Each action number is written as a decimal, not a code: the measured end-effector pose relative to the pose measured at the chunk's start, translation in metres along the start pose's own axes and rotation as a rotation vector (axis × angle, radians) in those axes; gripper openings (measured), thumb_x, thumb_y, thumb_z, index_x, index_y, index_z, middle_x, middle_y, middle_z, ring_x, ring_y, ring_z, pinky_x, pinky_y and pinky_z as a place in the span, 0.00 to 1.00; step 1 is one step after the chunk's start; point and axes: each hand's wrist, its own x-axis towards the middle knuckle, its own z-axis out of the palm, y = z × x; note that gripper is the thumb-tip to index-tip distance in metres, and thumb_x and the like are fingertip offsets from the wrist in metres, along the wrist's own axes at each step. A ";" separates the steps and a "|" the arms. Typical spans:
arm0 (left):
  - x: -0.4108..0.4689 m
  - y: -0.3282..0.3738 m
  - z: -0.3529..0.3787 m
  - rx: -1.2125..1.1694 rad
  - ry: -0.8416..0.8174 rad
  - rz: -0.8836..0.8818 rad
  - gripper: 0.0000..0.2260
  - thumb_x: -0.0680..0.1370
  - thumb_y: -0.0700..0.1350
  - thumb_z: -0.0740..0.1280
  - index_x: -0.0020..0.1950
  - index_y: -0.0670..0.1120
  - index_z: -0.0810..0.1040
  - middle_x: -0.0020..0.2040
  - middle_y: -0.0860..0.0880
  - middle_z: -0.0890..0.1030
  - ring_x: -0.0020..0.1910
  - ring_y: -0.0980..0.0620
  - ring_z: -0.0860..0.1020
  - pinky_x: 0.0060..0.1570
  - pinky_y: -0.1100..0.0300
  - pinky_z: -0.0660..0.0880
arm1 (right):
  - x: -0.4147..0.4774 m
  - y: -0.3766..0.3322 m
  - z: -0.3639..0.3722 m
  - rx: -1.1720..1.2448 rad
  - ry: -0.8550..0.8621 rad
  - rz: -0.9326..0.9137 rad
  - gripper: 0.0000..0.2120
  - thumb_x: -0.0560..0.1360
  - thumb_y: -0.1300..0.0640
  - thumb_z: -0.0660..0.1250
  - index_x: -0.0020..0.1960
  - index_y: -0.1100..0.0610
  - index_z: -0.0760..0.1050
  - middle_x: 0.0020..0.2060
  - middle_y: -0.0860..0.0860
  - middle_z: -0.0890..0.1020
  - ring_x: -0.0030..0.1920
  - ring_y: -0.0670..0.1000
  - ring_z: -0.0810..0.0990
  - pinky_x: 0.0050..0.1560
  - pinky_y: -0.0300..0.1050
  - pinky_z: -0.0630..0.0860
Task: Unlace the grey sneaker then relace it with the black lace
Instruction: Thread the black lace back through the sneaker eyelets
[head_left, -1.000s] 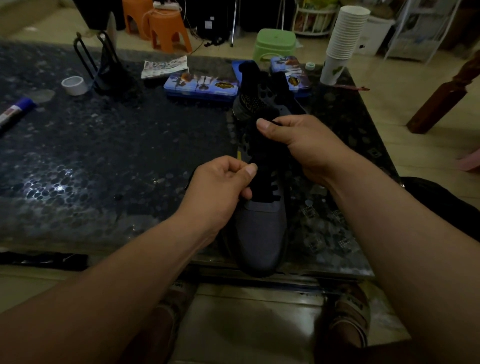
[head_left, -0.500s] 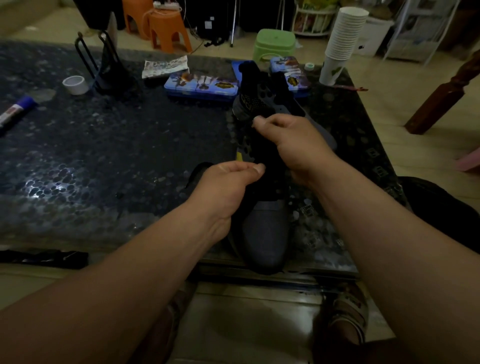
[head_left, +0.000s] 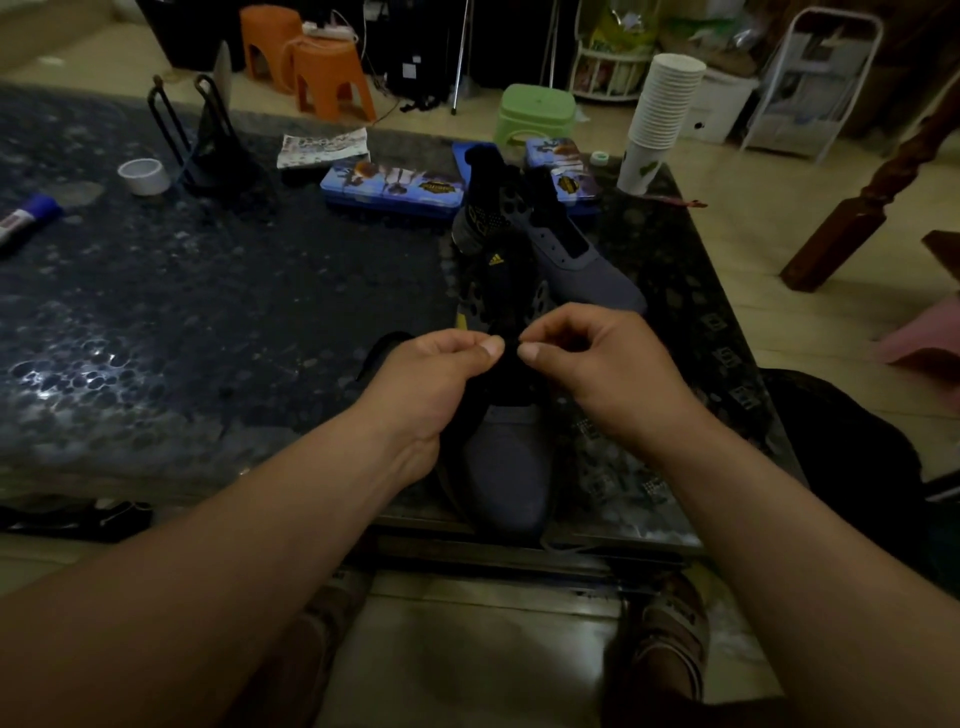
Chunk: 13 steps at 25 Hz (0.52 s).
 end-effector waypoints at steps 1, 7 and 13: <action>0.000 -0.001 -0.001 0.010 0.004 0.011 0.03 0.82 0.41 0.69 0.51 0.43 0.83 0.37 0.51 0.85 0.30 0.63 0.80 0.28 0.72 0.72 | 0.000 0.000 0.001 -0.016 0.021 0.000 0.02 0.77 0.58 0.75 0.49 0.54 0.84 0.40 0.48 0.85 0.38 0.41 0.81 0.39 0.32 0.76; 0.005 -0.011 -0.004 0.170 0.080 0.168 0.05 0.80 0.45 0.73 0.49 0.44 0.86 0.46 0.45 0.87 0.50 0.48 0.86 0.56 0.52 0.82 | 0.003 0.001 0.005 -0.062 0.014 0.060 0.02 0.76 0.54 0.77 0.47 0.51 0.84 0.39 0.47 0.86 0.40 0.42 0.83 0.41 0.37 0.79; 0.013 -0.019 -0.005 0.474 0.203 0.444 0.05 0.80 0.48 0.73 0.45 0.51 0.87 0.43 0.52 0.84 0.47 0.56 0.82 0.55 0.52 0.80 | 0.003 -0.005 0.009 -0.158 0.106 0.029 0.05 0.75 0.54 0.77 0.42 0.51 0.84 0.36 0.47 0.85 0.38 0.42 0.83 0.39 0.40 0.79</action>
